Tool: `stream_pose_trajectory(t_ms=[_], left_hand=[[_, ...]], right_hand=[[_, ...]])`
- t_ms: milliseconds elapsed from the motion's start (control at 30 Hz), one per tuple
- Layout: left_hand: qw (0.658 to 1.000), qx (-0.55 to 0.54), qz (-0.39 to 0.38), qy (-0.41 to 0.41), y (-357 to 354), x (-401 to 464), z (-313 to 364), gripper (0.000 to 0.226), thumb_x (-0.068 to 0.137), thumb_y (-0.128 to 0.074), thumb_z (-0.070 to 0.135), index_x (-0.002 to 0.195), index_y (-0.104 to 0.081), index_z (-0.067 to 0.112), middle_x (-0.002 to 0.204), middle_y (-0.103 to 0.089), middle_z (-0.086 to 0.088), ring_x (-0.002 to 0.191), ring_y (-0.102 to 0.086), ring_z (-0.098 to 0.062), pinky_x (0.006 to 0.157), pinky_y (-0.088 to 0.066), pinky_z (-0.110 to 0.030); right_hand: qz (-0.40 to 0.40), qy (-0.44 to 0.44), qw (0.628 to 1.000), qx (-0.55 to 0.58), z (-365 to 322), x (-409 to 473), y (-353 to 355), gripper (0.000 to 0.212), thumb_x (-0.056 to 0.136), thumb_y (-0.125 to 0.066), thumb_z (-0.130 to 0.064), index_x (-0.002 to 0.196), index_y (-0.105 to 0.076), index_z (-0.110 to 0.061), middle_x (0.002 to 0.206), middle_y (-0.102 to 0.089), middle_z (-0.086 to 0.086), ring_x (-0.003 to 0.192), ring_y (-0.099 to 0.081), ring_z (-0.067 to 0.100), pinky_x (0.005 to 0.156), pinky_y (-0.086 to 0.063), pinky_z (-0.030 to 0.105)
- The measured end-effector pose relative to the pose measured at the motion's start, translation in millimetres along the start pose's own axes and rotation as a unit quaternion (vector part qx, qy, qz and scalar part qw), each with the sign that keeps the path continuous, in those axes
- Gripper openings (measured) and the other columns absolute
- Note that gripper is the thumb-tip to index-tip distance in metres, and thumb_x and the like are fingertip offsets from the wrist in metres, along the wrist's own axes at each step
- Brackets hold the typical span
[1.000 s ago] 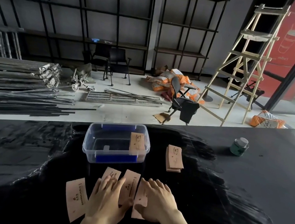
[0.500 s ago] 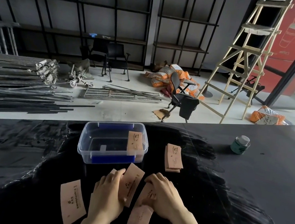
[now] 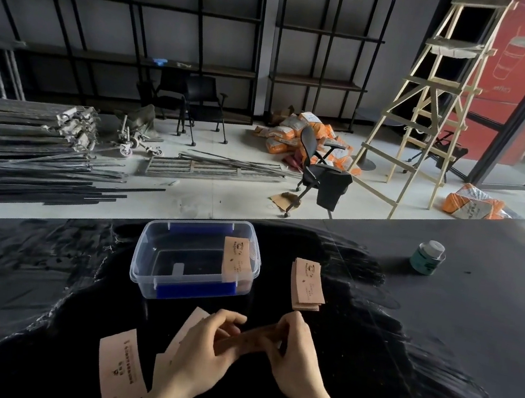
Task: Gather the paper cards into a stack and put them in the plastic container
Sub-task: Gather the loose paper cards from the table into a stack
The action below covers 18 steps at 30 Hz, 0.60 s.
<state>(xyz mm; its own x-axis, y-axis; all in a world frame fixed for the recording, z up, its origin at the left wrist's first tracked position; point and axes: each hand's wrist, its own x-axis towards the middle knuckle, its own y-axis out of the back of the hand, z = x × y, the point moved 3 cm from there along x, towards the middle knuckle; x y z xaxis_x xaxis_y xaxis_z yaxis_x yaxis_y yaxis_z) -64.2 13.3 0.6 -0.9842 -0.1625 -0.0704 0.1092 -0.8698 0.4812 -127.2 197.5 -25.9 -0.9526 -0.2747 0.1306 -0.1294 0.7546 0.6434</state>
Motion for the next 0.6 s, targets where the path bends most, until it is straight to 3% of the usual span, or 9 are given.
stream_pose_trajectory(t_ms=[100,167,200,300,400,500,600], left_hand=[[0.998,0.057,0.004,-0.007,-2.3,0.2,2.1,0.042,0.089,-0.073,0.008,0.111,-0.066,0.042,0.1,-0.069,0.017,0.097,-0.063,0.009,0.085,-0.056,-0.013],[0.998,0.057,-0.01,-0.007,-2.9,2.1,5.1,0.046,0.088,-0.072,0.002,0.113,-0.064,0.041,0.101,-0.07,0.018,0.098,-0.063,0.011,0.091,-0.056,-0.013],[0.999,0.046,-0.018,-0.012,-3.6,2.8,5.6,0.046,0.088,-0.073,0.004,0.115,-0.063,0.04,0.101,-0.07,0.017,0.098,-0.064,0.011,0.092,-0.056,-0.016],[0.997,0.06,0.042,-0.032,3.9,1.3,4.3,0.037,0.09,-0.07,0.02,0.117,-0.059,0.043,0.104,-0.067,0.019,0.101,-0.064,0.006,0.09,-0.058,-0.022],[0.965,0.217,0.146,0.001,24.8,0.2,-7.1,0.036,0.09,-0.064,0.035,0.125,-0.054,0.038,0.121,-0.063,0.017,0.113,-0.059,-0.002,0.098,-0.051,-0.028],[0.914,0.384,0.084,0.103,34.2,-1.4,-18.1,0.065,0.081,-0.064,0.054,0.139,-0.042,0.034,0.134,-0.057,0.008,0.128,-0.05,-0.018,0.108,-0.04,-0.037],[0.914,0.388,0.058,0.106,32.8,0.2,-17.6,0.068,0.081,-0.069,0.05,0.14,-0.039,0.034,0.132,-0.057,0.007,0.126,-0.05,-0.019,0.105,-0.039,-0.035]], right_hand=[[0.022,0.04,0.996,-0.075,-0.5,-4.1,4.1,0.052,0.078,-0.084,-0.023,0.115,-0.048,-0.027,0.112,-0.052,-0.011,0.097,-0.05,0.011,0.082,-0.047,0.025],[-0.016,0.067,0.992,-0.105,-3.0,-1.9,4.1,0.071,0.082,-0.08,-0.024,0.142,-0.041,-0.031,0.13,-0.046,-0.017,0.114,-0.044,0.006,0.096,-0.046,0.027],[-0.038,0.085,0.989,-0.115,-6.3,-0.5,3.7,0.071,0.085,-0.076,-0.022,0.145,-0.041,-0.035,0.131,-0.047,-0.019,0.116,-0.044,0.004,0.098,-0.046,0.027],[-0.067,0.133,0.979,-0.14,-12.4,2.4,-2.5,0.042,0.091,-0.064,-0.021,0.128,-0.055,-0.04,0.116,-0.059,-0.016,0.109,-0.055,0.01,0.09,-0.052,0.032],[-0.069,0.138,0.978,-0.142,-11.4,3.4,-5.9,0.035,0.092,-0.058,-0.021,0.123,-0.055,-0.037,0.115,-0.057,-0.012,0.107,-0.054,0.014,0.087,-0.051,0.033],[-0.072,0.141,0.976,-0.147,-12.2,4.7,-6.6,0.037,0.091,-0.058,-0.018,0.123,-0.055,-0.036,0.116,-0.055,-0.011,0.106,-0.052,0.014,0.085,-0.05,0.03],[-0.082,0.136,0.976,-0.149,-13.4,6.7,-7.6,0.038,0.09,-0.058,-0.016,0.123,-0.056,-0.035,0.115,-0.054,-0.011,0.104,-0.051,0.013,0.082,-0.048,0.028]])
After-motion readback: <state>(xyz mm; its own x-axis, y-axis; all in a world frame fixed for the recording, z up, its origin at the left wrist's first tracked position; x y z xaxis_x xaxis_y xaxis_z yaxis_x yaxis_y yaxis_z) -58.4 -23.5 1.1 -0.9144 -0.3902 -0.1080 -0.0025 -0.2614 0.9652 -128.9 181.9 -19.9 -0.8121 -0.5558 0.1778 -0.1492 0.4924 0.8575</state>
